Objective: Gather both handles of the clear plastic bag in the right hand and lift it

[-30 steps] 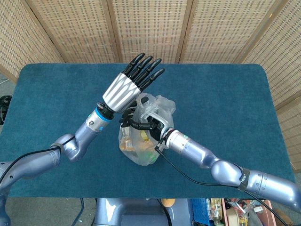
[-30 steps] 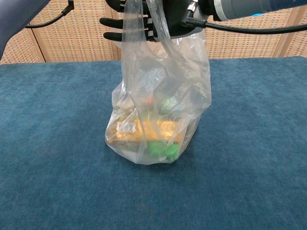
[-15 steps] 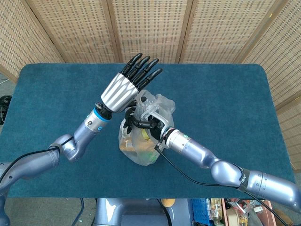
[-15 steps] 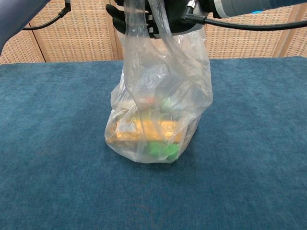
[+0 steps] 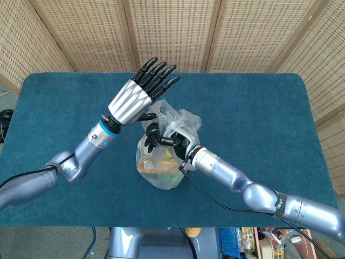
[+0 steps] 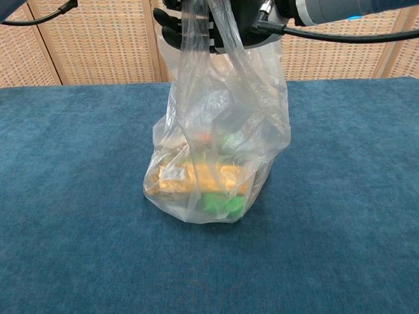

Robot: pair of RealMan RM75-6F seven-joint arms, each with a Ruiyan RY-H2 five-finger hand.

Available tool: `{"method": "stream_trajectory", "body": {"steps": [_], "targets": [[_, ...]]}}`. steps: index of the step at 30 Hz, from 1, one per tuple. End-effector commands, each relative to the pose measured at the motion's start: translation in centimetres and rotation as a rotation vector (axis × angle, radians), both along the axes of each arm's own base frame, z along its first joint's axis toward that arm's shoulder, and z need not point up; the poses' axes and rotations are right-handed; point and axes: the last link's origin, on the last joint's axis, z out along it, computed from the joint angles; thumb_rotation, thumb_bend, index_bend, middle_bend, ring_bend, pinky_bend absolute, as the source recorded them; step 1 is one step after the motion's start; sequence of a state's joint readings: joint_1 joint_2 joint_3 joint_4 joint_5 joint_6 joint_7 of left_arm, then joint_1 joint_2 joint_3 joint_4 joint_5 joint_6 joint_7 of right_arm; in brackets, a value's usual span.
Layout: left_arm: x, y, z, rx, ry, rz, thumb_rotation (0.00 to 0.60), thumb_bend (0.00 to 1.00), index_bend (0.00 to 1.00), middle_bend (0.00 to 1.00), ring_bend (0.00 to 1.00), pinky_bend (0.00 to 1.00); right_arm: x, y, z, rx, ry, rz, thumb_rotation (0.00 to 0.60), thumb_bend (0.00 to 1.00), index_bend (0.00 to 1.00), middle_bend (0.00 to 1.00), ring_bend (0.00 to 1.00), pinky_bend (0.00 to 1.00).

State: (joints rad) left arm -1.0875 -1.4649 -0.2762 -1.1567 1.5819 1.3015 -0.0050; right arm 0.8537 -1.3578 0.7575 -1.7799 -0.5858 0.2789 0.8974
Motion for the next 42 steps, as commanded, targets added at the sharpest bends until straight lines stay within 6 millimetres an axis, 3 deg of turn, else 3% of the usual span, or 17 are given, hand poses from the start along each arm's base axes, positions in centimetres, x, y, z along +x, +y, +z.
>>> {"method": "stream_trajectory", "body": {"steps": [1, 6, 13, 17, 25, 28, 31, 38, 42], "targets": [[-0.6, 0.0, 0.3, -0.028, 0.012, 0.010, 0.537, 0.04, 0.00, 0.00, 0.00, 0.00, 0.0, 0.0, 0.0, -0.002, 0.002, -0.001, 0.600, 0.89, 0.56, 0.74, 0.52, 0.53], [-1.5, 0.0, 0.7, -0.065, 0.057, 0.034, 0.442, 0.03, 0.00, 0.00, 0.00, 0.00, -0.2, -0.1, -0.1, -0.007, 0.007, -0.006, 0.600, 0.89, 0.56, 0.74, 0.52, 0.53], [-3.2, 0.0, 2.7, -0.068, 0.047, 0.068, 0.429, 0.03, 0.00, 0.00, 0.00, 0.00, -0.4, -0.3, 0.1, -0.020, 0.016, -0.015, 0.600, 0.89, 0.55, 0.74, 0.52, 0.53], [-5.2, 0.2, 5.1, -0.031, 0.025, 0.102, 0.422, 0.03, 0.00, 0.00, 0.00, 0.00, -0.5, -0.3, 0.2, -0.028, 0.020, -0.021, 0.600, 0.89, 0.55, 0.74, 0.52, 0.53], [-9.4, 0.4, 9.2, 0.035, -0.014, 0.210, 0.498, 0.03, 0.00, 0.00, 0.00, 0.00, -0.9, -0.3, 0.3, -0.044, 0.031, -0.041, 0.600, 0.89, 0.55, 0.74, 0.52, 0.53], [-12.8, 0.2, 10.8, 0.109, 0.052, 0.358, 0.566, 0.03, 0.00, 0.00, 0.00, 0.00, -1.2, -0.6, 0.5, -0.063, 0.039, -0.059, 0.600, 0.89, 0.55, 0.74, 0.52, 0.53], [-16.4, -1.4, 12.1, 0.115, 0.098, 0.546, 0.600, 0.03, 0.00, 0.00, 0.00, 0.00, -1.4, -0.9, 0.9, -0.077, 0.040, -0.077, 0.600, 0.86, 0.55, 0.74, 0.52, 0.53], [-20.7, -5.7, 13.4, 0.110, 0.045, 0.759, 0.600, 0.03, 0.00, 0.00, 0.00, 0.00, -1.2, -1.2, 1.7, -0.099, 0.051, -0.084, 0.600, 0.65, 0.55, 0.74, 0.52, 0.54], [-23.1, -8.0, 13.5, 0.091, -0.003, 0.847, 0.600, 0.04, 0.00, 0.00, 0.00, 0.00, -0.8, -1.3, 2.0, -0.111, 0.060, -0.079, 0.600, 0.52, 0.57, 0.75, 0.55, 0.59]]}}
